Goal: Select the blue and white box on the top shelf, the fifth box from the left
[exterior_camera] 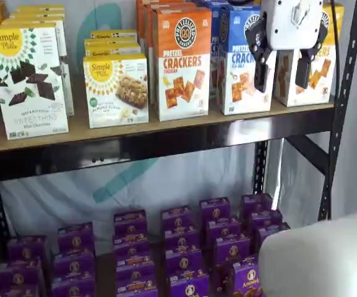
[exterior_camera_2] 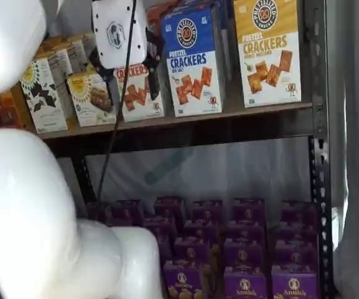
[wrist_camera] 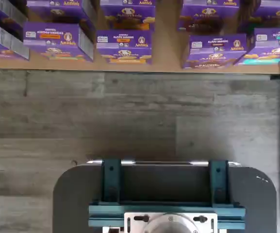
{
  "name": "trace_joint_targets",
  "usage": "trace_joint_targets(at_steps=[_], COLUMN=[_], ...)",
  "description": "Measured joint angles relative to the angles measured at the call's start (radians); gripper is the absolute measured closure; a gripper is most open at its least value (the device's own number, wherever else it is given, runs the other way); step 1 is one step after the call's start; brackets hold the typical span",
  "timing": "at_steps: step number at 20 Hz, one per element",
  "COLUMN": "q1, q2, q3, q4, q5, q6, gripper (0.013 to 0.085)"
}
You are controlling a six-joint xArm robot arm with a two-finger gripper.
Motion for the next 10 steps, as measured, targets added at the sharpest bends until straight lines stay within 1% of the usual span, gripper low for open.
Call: trace_joint_targets(at_steps=[1, 2, 3, 5, 10], q1=[-0.009, -0.055, -0.074, -0.078, -0.065], q2=[-0.006, -0.037, -0.049, -0.052, -0.049], q3=[0.006, 0.034, 0.045, 0.048, 0.049], q4=[0.010, 0.058, 0.081, 0.088, 0.075], q5=[-0.010, -0.058, -0.079, -0.088, -0.097], q6=[-0.006, -0.032, -0.044, -0.048, -0.042], gripper=[0.0130, 0.0130, 0.0130, 0.0130, 0.0130])
